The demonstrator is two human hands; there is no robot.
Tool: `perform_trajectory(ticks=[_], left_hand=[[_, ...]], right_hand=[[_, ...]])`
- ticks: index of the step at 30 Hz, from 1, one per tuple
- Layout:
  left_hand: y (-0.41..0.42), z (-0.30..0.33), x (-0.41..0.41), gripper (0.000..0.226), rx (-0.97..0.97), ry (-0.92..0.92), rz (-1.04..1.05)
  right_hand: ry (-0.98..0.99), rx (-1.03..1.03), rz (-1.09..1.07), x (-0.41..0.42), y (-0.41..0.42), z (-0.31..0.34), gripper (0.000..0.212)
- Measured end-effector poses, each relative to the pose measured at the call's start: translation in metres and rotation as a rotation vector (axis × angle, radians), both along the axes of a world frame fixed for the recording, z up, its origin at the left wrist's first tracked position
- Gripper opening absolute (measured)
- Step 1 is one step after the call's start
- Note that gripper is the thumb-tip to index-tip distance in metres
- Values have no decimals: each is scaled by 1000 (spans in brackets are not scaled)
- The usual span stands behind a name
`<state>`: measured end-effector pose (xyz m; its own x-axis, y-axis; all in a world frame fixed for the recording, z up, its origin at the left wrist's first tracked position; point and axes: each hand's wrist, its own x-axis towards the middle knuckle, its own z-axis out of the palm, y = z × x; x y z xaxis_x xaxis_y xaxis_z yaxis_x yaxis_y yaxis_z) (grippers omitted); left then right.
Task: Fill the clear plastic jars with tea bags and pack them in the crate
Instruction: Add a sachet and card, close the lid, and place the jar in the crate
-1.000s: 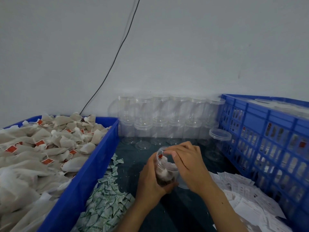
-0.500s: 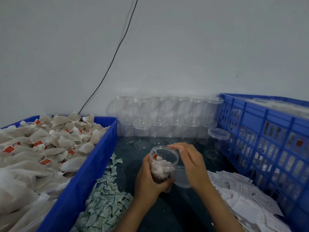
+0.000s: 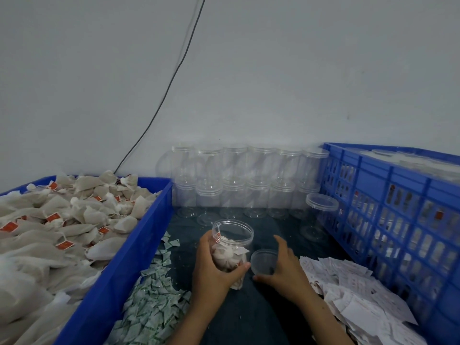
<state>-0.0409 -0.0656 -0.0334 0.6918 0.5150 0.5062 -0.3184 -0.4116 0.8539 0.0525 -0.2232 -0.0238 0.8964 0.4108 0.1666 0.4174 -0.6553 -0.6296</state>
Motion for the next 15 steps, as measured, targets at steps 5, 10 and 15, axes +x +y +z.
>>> perform_trajectory(ticks=[5,10,15], left_hand=[[-3,4,-2,97,143,-10,11],[-3,7,-5,98,200,-3,3],[-4,14,-6,100,269,39,-35]], right_hand=[[-61,73,212,-6,-11,25,134],[-14,342,330,-14,-25,43,131],[64,733,346,-22,-18,52,97]])
